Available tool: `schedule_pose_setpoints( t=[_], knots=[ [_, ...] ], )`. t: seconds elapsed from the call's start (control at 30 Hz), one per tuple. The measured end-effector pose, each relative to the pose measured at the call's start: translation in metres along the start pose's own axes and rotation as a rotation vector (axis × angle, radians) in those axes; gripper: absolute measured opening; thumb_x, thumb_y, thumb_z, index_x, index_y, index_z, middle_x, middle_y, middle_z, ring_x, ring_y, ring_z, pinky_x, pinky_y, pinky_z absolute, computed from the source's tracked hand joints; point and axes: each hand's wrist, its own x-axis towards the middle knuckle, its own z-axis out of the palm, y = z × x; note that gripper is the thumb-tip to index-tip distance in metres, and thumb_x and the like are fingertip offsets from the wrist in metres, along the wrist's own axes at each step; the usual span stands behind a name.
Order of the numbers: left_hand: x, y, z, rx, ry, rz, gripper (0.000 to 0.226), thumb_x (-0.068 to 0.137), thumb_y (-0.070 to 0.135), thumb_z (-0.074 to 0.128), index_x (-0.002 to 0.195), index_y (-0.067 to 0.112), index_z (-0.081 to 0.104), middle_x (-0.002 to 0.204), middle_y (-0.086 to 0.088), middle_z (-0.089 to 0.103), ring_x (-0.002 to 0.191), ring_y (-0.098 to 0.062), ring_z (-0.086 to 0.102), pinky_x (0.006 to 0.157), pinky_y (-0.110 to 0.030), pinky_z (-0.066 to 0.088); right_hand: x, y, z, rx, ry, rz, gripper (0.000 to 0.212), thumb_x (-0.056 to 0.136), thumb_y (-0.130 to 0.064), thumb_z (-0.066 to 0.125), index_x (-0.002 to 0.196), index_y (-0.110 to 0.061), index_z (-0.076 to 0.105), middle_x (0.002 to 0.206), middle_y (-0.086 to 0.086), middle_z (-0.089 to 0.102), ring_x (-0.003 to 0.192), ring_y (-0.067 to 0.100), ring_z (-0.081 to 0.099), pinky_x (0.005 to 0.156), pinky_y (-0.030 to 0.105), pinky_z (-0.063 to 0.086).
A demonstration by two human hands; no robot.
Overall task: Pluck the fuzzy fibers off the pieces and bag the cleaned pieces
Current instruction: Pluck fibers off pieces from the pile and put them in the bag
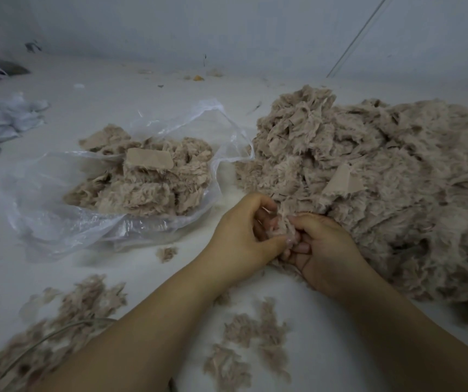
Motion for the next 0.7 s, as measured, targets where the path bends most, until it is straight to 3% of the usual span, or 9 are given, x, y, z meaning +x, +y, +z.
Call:
schedule_pose_setpoints(
  t=[0.1,0.2,0.27,0.33,0.4,0.5,0.63,0.7],
  knots=[
    [-0.001,-0.003,0.004,0.004,0.017,0.031,0.028,0.077,0.019,0.082,0.094,0.028,0.062,0.07,0.005,0.063,0.057,-0.004,0.055,0.055,-0.02,0.044,0.001,0.001,-0.003,-0.043,-0.037,-0.007,0.031,0.097,-0.014,0.051,0.08,0.001,0.072,0.076,0.021,0.064,0.047,0.012,0.058,0.044,0.023,0.046],
    [0.0,-0.005,0.003,0.014,0.128,0.061,0.021,0.081,0.015,0.077,0.082,0.033,0.068,0.061,0.013,0.061,0.052,0.002,0.052,0.052,-0.015,0.042,-0.002,0.003,-0.005,-0.171,-0.149,-0.051,0.032,0.081,-0.038,0.068,0.085,-0.008,0.078,0.084,0.014,0.071,0.061,0.013,0.062,0.048,0.02,0.045],
    [0.002,-0.005,0.001,0.025,0.201,0.039,0.02,0.085,0.013,0.073,0.072,0.029,0.07,0.06,0.006,0.064,0.051,-0.001,0.052,0.051,-0.022,0.045,-0.004,0.003,-0.004,-0.214,-0.166,-0.063,0.023,0.079,-0.03,0.07,0.086,-0.01,0.079,0.083,0.01,0.072,0.063,0.011,0.061,0.048,0.019,0.044],
    [0.003,-0.004,-0.001,0.029,0.217,-0.005,0.023,0.088,0.015,0.07,0.067,0.024,0.069,0.056,0.003,0.062,0.049,-0.005,0.052,0.048,-0.024,0.046,-0.003,0.002,-0.002,-0.206,-0.12,-0.047,0.013,0.088,-0.014,0.065,0.084,-0.007,0.076,0.081,0.013,0.07,0.059,0.012,0.06,0.046,0.02,0.043],
    [0.002,-0.001,-0.002,-0.063,0.198,-0.081,0.025,0.092,0.017,0.065,0.067,0.02,0.068,0.05,0.004,0.058,0.042,-0.008,0.05,0.041,-0.022,0.041,-0.001,0.002,-0.001,-0.14,-0.042,-0.032,0.031,0.094,-0.005,0.056,0.068,-0.009,0.071,0.062,0.01,0.059,0.046,0.01,0.052,0.042,0.022,0.041],
    [0.001,0.002,-0.005,-0.228,0.134,-0.191,0.028,0.096,0.019,0.06,0.071,0.007,0.063,0.047,0.0,0.056,0.034,-0.012,0.046,0.034,-0.017,0.033,-0.001,0.002,-0.002,-0.101,-0.032,-0.044,0.052,0.098,-0.007,0.05,0.05,-0.017,0.066,0.047,0.001,0.046,0.036,0.006,0.042,0.04,0.021,0.039],
    [0.001,0.005,-0.008,-0.27,0.048,-0.261,0.028,0.095,0.02,0.062,0.068,0.012,0.06,0.048,-0.005,0.055,0.032,-0.015,0.043,0.033,-0.017,0.03,-0.004,0.001,-0.001,-0.169,-0.109,-0.052,0.032,0.098,-0.017,0.054,0.077,-0.01,0.077,0.065,0.011,0.067,0.052,0.013,0.059,0.044,0.02,0.042],
    [0.003,0.005,-0.012,-0.331,0.08,-0.303,0.028,0.095,0.018,0.063,0.07,0.008,0.058,0.047,-0.005,0.053,0.031,-0.016,0.041,0.034,-0.017,0.028,-0.003,0.0,0.0,-0.104,-0.079,-0.022,0.042,0.099,-0.015,0.051,0.066,-0.014,0.077,0.055,0.003,0.064,0.046,0.009,0.056,0.041,0.019,0.042]
  ],
)
